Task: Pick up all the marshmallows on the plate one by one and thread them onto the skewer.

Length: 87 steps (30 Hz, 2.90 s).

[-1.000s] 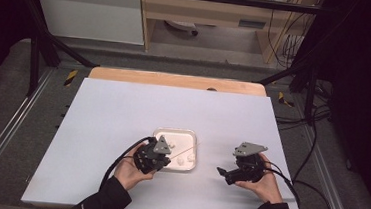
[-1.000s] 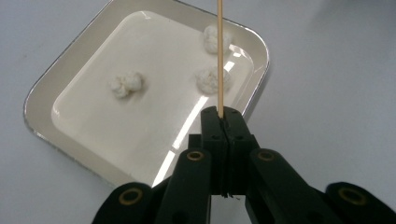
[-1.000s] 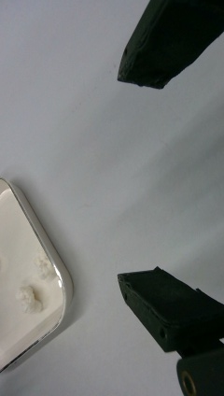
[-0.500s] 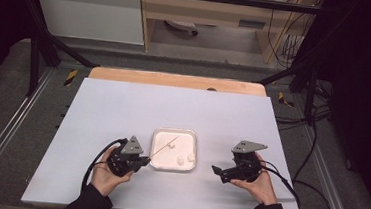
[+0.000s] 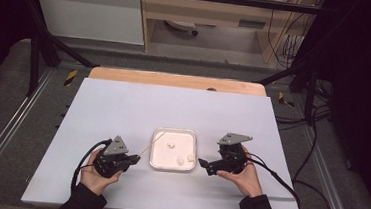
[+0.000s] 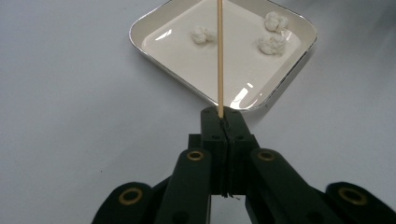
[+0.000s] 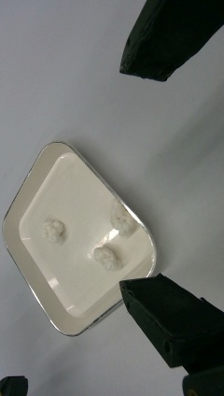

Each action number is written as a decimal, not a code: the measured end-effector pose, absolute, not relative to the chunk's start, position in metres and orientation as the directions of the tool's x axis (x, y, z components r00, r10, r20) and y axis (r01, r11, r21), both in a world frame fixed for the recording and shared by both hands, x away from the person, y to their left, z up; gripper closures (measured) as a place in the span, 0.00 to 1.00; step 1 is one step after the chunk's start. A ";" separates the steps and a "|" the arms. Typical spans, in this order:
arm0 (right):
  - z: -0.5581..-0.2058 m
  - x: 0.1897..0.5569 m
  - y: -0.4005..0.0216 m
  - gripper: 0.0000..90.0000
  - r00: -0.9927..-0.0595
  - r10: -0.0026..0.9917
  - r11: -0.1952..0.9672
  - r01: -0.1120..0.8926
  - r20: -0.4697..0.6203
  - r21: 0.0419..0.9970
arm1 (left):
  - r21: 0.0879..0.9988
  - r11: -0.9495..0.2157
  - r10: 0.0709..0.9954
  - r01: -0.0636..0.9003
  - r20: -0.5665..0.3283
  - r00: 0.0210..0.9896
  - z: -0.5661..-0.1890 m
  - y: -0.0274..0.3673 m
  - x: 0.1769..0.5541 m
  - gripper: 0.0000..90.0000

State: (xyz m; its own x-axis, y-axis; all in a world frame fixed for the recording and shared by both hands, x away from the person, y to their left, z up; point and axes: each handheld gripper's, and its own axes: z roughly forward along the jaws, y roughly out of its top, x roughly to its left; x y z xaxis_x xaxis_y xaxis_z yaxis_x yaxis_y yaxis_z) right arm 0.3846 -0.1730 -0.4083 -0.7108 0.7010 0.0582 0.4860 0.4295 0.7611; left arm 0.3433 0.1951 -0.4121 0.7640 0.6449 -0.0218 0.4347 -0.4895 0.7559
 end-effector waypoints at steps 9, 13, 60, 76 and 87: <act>-0.405 0.397 -0.153 0.01 -0.697 0.714 0.405 0.493 0.071 0.770 | 0.763 -0.474 0.656 0.440 -0.027 0.755 -0.417 0.200 0.343 0.99; -0.405 0.404 -0.142 0.01 -0.695 0.715 0.399 0.490 0.072 0.775 | 0.765 -0.468 0.658 0.443 -0.032 0.752 -0.418 0.202 0.343 0.99; -0.440 0.450 -0.059 0.56 -0.734 0.672 0.468 0.522 0.097 0.713 | 0.768 -0.454 0.672 0.453 -0.039 0.739 -0.422 0.207 0.345 0.99; -0.447 0.447 -0.057 0.74 -0.754 0.652 0.492 0.501 0.080 0.712 | 0.769 -0.454 0.673 0.450 -0.035 0.739 -0.422 0.207 0.344 0.99; -0.447 0.446 -0.058 0.81 -0.750 0.655 0.477 0.505 0.092 0.719 | 0.774 -0.450 0.673 0.445 -0.034 0.739 -0.422 0.207 0.343 0.99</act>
State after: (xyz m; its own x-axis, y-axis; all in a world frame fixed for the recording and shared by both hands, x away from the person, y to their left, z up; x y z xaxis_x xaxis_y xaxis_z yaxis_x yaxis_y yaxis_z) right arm 0.4458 -0.0580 -0.4469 -0.7500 0.6551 0.0916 0.5049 0.4774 0.7191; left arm 0.3434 0.2069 -0.4216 0.7393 0.6725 -0.0343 0.4452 -0.4500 0.7741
